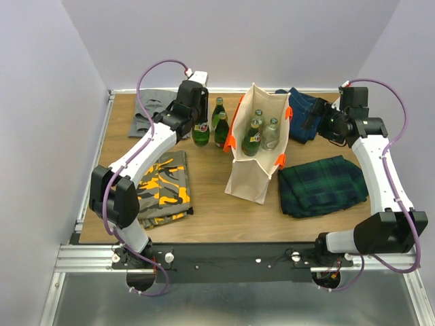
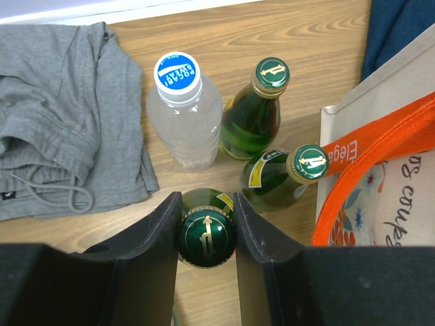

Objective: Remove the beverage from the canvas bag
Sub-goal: Place the drink at the center of the board.

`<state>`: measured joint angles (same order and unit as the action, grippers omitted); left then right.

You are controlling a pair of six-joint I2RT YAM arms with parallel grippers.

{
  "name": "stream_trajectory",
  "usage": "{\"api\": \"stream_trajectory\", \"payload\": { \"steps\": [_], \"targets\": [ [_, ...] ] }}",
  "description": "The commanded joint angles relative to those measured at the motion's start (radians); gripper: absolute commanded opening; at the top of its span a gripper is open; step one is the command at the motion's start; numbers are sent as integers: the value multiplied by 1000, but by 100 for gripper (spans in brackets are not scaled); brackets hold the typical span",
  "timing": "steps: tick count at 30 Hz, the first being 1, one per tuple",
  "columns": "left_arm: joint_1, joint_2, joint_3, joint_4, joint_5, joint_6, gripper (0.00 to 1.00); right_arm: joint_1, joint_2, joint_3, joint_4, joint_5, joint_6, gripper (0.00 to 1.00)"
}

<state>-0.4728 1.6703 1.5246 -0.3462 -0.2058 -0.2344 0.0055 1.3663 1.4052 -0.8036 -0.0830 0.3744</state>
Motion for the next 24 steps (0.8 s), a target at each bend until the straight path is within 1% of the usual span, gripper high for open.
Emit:
{"api": "stream_trajectory", "payload": {
  "steps": [1,10,16,24],
  "targets": [
    [6,-40,-18,229,-38,-34,0,-1,11,26,3,14,-6,100],
    [5,-35,-136,397,-60,-51,0,-1,8,20,1,20,-8,100],
    [7,-34,-173,435,-75,-60,0,-1,11,23,-3,25,-9,100],
    [6,-9,-176,460,-76,-49,0,-1,10,15,-3,19,-5,100]
  ]
}}
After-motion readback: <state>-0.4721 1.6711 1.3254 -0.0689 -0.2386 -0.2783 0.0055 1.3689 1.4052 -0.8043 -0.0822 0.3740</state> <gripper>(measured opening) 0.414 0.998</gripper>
